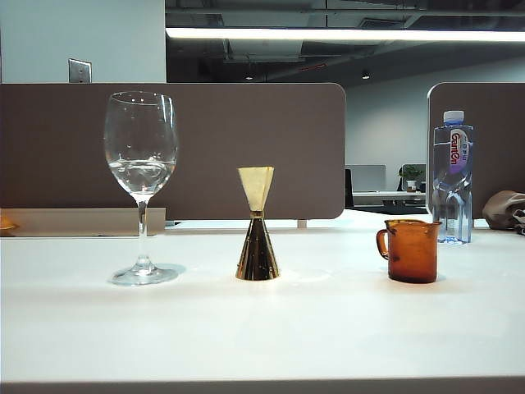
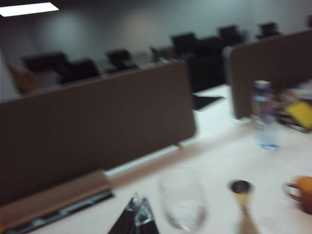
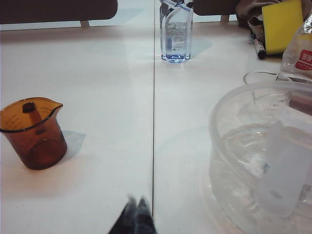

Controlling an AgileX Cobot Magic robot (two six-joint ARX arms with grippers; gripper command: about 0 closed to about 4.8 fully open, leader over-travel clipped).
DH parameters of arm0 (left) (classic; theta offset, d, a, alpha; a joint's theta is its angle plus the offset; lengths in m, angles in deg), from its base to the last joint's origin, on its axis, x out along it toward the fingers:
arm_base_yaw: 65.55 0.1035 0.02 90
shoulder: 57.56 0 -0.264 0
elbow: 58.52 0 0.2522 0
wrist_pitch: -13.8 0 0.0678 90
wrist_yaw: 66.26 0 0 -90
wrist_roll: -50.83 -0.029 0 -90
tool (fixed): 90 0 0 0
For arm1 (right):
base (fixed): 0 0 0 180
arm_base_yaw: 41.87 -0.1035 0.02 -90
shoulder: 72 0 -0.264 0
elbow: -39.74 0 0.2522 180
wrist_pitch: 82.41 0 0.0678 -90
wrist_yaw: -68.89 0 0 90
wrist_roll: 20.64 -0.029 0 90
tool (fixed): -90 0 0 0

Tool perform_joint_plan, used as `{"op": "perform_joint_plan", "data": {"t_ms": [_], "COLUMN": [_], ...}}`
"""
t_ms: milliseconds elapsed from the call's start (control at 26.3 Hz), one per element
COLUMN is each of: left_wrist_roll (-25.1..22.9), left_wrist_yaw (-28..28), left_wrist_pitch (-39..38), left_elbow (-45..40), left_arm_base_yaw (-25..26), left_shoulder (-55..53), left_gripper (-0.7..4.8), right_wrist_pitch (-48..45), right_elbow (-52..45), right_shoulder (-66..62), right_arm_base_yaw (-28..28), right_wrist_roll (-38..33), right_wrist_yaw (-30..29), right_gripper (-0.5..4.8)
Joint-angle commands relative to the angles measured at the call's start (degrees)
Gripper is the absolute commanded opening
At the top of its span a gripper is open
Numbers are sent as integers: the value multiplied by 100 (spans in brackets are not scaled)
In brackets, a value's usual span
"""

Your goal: Pick up the small amber measuring cup and pour the water in it into the jigger, then pick up the jigger and pour the water in it into the wine glass.

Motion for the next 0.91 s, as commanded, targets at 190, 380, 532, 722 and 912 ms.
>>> {"op": "perform_joint_plan", "data": {"t_ms": [190,380,532,722,912], "left_wrist_roll": [291,835,1213,1287,1329], "left_wrist_yaw": [-37,-190,-326,-319,-321], "left_wrist_pitch": [2033,2341,2350,2374,2374], "left_elbow": [-1532,-2247,-2645,-3029,-3346], "left_arm_base_yaw": [1167,1714,1996,2046,2046], "left_shoulder": [20,20,22,22,22], "left_gripper": [-2,-2,-2,-2,-2], "right_wrist_pitch": [-11,-11,-11,-11,-11], "right_elbow": [-28,-28,-28,-28,-28], "right_shoulder": [-7,-7,-7,-7,-7], "right_arm_base_yaw": [0,0,0,0,0], "right_wrist_roll": [-4,-4,-4,-7,-7], "right_wrist_yaw": [9,9,7,7,7], "right_gripper": [-5,-5,-5,-5,-5]}}
